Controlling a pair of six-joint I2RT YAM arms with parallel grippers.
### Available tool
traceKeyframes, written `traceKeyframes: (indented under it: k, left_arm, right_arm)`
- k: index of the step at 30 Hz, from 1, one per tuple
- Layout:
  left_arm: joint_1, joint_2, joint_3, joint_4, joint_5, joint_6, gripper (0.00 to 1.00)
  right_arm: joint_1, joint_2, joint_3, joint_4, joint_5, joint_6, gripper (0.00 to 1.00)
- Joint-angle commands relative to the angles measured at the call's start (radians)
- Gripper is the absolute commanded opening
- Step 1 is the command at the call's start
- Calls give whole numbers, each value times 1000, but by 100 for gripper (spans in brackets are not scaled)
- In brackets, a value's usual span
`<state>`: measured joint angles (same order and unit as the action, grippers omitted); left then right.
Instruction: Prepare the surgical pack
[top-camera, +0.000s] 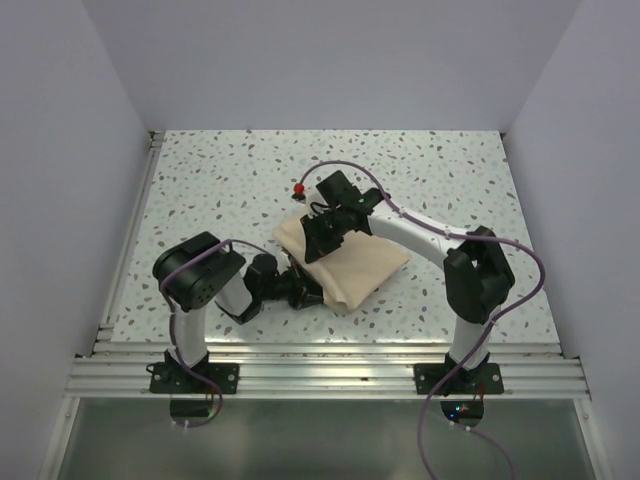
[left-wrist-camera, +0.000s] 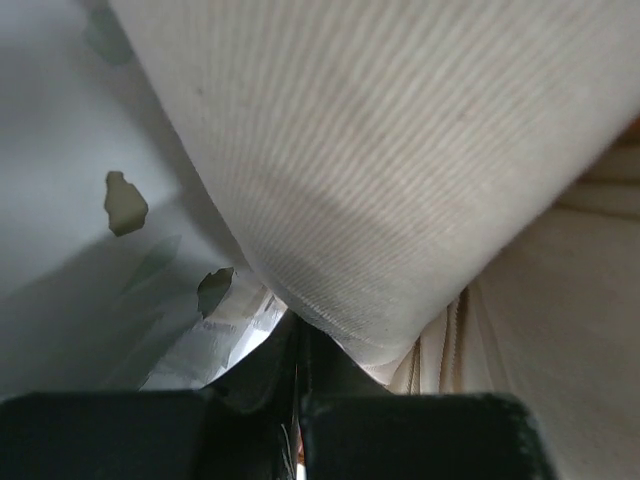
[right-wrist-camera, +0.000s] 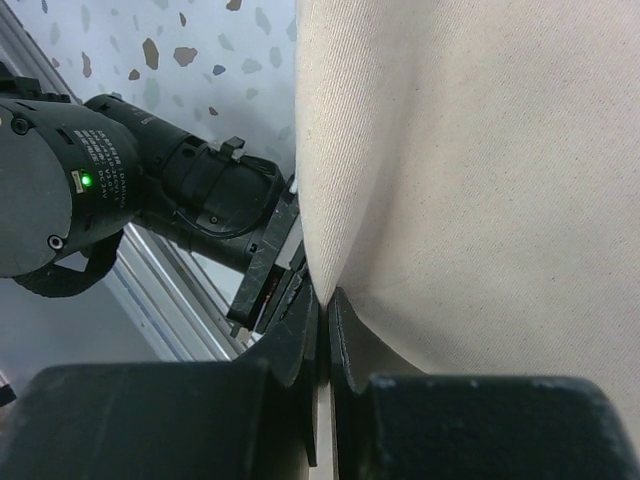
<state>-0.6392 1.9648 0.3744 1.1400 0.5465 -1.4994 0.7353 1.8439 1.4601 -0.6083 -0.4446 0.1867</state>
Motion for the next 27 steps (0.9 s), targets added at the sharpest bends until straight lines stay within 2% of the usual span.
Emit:
traceKeyframes:
  k: [1, 7, 12, 18, 27]
  left_arm:
    - [-10, 97, 276, -65, -91, 113, 0]
    - [-11, 48, 279, -57, -68, 110, 0]
    - [-11, -23, 317, -242, -123, 220, 0]
    - [-14, -38, 317, -276, -146, 241, 0]
    - [-30, -69, 392, -416, -195, 314, 0]
  right_arm:
    - [-5, -23, -6, 38, -125, 48, 0]
    - [-51, -40, -4, 9, -103, 39, 0]
    - [-86, -55, -6, -4, -100, 28, 0]
    - [-102, -55, -9, -2, -101, 30, 0]
    - [-120, -49, -20, 5, -100, 31, 0]
